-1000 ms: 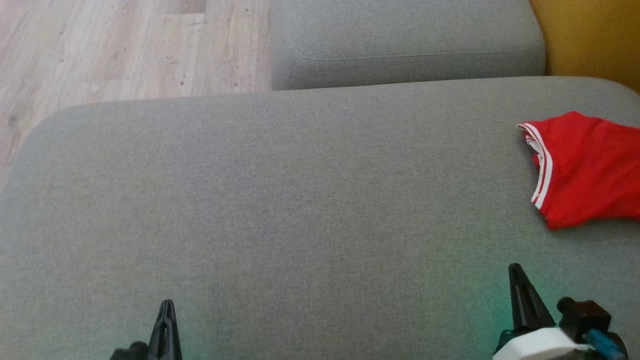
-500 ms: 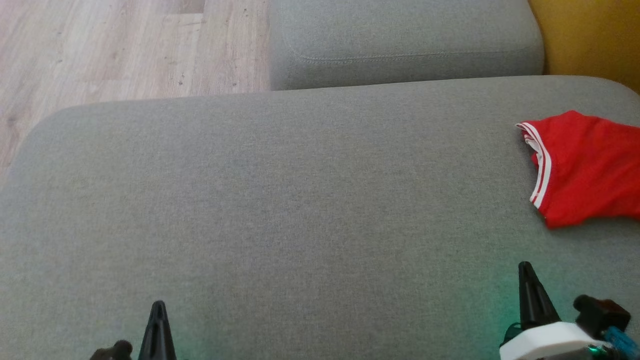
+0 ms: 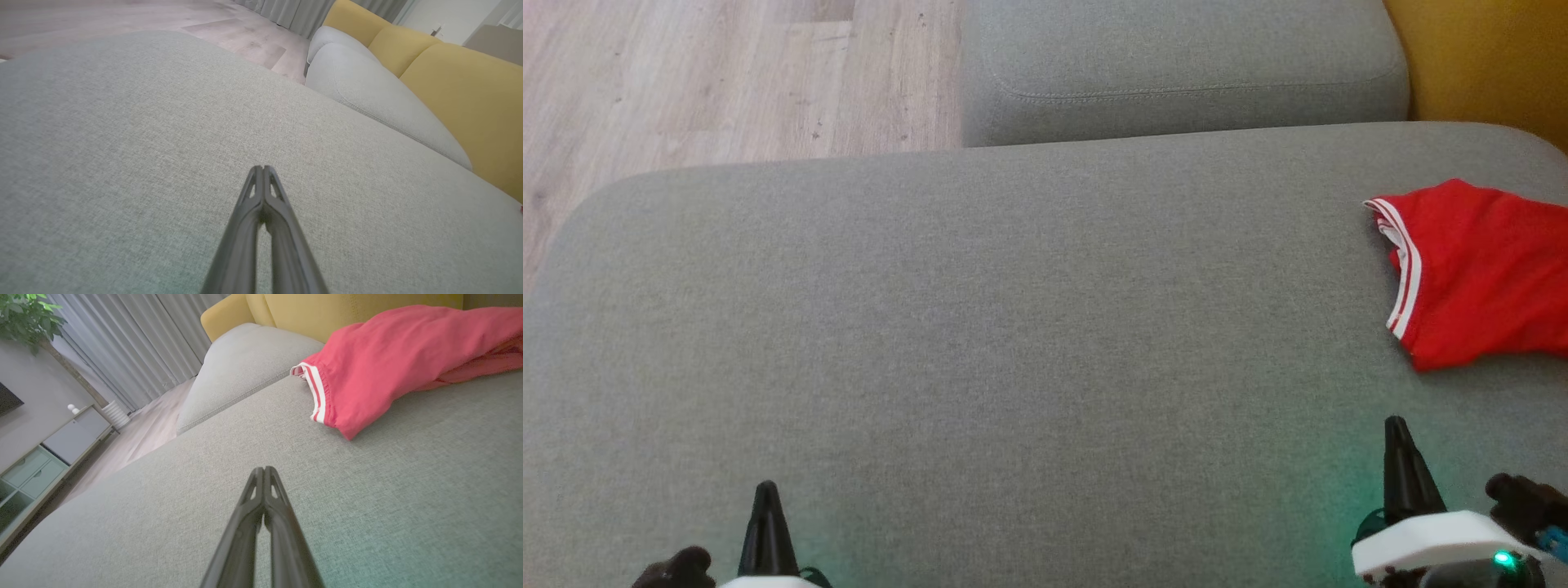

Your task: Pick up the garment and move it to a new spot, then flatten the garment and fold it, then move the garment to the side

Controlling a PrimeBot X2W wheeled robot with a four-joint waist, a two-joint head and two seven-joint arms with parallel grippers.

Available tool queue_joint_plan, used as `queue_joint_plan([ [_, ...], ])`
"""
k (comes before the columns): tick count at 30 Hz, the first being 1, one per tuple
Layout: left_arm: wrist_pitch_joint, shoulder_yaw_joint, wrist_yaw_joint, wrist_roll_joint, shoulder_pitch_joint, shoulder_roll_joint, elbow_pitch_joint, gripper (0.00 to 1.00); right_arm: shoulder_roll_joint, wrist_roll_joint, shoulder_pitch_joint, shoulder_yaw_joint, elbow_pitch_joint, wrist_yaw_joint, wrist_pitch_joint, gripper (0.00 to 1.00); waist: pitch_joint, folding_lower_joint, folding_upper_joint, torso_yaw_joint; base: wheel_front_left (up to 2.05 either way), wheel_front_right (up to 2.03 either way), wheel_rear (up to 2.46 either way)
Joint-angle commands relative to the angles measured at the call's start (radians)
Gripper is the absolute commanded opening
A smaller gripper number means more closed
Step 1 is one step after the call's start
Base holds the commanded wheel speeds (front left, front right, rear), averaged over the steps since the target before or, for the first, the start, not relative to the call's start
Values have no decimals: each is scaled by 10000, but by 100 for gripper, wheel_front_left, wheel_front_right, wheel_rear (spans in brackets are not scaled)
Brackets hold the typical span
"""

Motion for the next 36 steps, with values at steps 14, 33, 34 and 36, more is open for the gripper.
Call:
queue_joint_plan([
  [14,436,424,-253,-1760,-689,5,-419,0,-33,1860,-711,-117,-439,28,427,0,12,0,-1,-31,0,0,0],
  [33,983,712,-503,-3956,-1030,4,-537,0,-44,4152,-991,-262,-560,40,973,0,29,0,-1,-73,0,0,0],
  [34,1012,727,-516,-4072,-1048,4,-544,0,-45,4272,-1006,-270,-566,41,1001,0,29,0,-1,-75,0,0,0],
  [36,1070,757,-542,-4304,-1084,4,-556,0,-46,4514,-1035,-285,-579,42,1059,0,31,0,-1,-80,0,0,0],
])
